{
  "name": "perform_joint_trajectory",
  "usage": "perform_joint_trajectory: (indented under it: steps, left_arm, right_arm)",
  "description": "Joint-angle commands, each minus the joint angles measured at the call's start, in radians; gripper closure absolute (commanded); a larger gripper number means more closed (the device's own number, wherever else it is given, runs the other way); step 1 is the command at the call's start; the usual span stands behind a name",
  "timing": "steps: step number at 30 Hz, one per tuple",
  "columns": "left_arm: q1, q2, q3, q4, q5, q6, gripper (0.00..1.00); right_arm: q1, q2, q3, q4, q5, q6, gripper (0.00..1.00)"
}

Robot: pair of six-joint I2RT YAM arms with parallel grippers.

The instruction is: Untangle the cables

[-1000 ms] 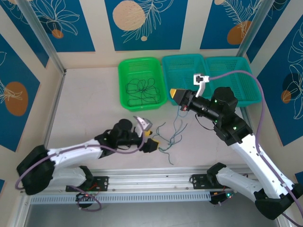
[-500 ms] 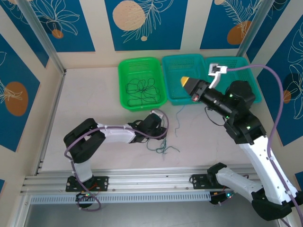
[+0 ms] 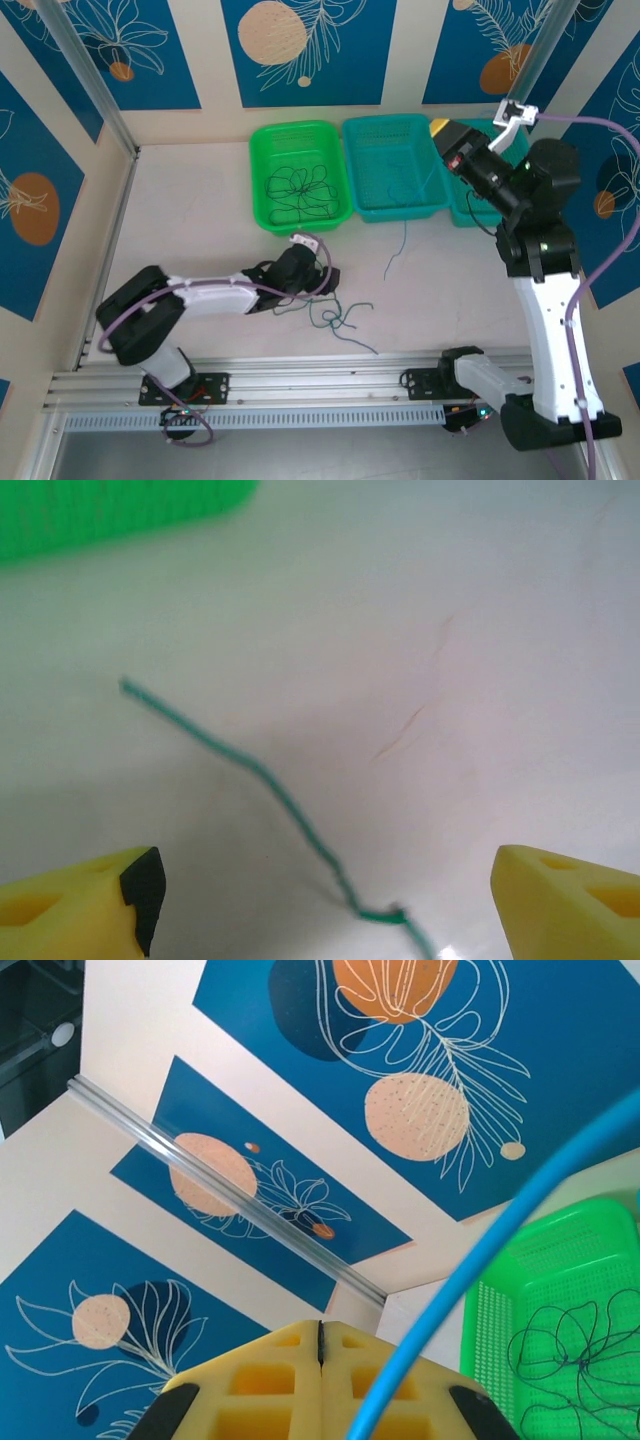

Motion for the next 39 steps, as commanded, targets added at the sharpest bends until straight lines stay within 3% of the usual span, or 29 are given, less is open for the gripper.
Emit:
perform_joint_trajectory:
  steps: [1,6,11,15,20,25,26,29,32,36,39]
  left_arm:
    - [0.013,-0.135,0.061,-0.037,-0.035,0.126,0.12]
    - [0.018,-0.312,0.078,-0.127,-0.059,0.201,0.11]
    - [0.018,-0.526,0.004,-0.146,0.032,0.242,0.11]
    - [0.018,-0.671,-0.065,-0.184,0.022,0.236,0.1]
    - [0.018,-0.796,-0.153,-0.182,0.029,0.234,0.09]
    - [0.018,-0.846,-0.189,-0.197,0.021,0.213,0.0]
    - [0.018,-0.85,-0.191,-0.2,0.021,0.208,0.0]
    - [0.017,-0.853,-0.193,-0.208,0.024,0.193,0.0]
    - [0.018,-0.839,-0.194,-0.213,0.043,0.208,0.0]
    - [0.018,-0.797,-0.188,-0.211,0.062,0.223,0.0]
    - [0.018,-0.763,-0.184,-0.189,0.085,0.217,0.0]
  right_arm:
    - [-0.025,0.084,0.07,0.019,-0.078,-0.013,1.0]
    - [-0.046,0.273,0.231,0.014,-0.12,-0.113,1.0]
    - [-0.075,0.495,0.395,-0.02,-0.154,-0.217,1.0]
    - [-0.083,0.66,0.475,-0.023,-0.17,-0.265,1.0]
    - [-0.082,0.879,0.587,-0.048,-0.218,-0.298,1.0]
    - [-0.077,1.029,0.586,-0.142,-0.203,-0.303,1.0]
    - [-0.076,1.042,0.554,-0.138,-0.201,-0.288,0.95]
    - [-0.088,1.071,0.529,-0.174,-0.255,-0.24,0.68]
    - [-0.119,1.089,0.605,-0.327,-0.305,-0.198,0.58]
    - [-0.115,0.988,0.571,-0.391,-0.203,-0.287,0.36]
    - [-0.105,0.871,0.476,-0.377,-0.165,-0.348,0.34]
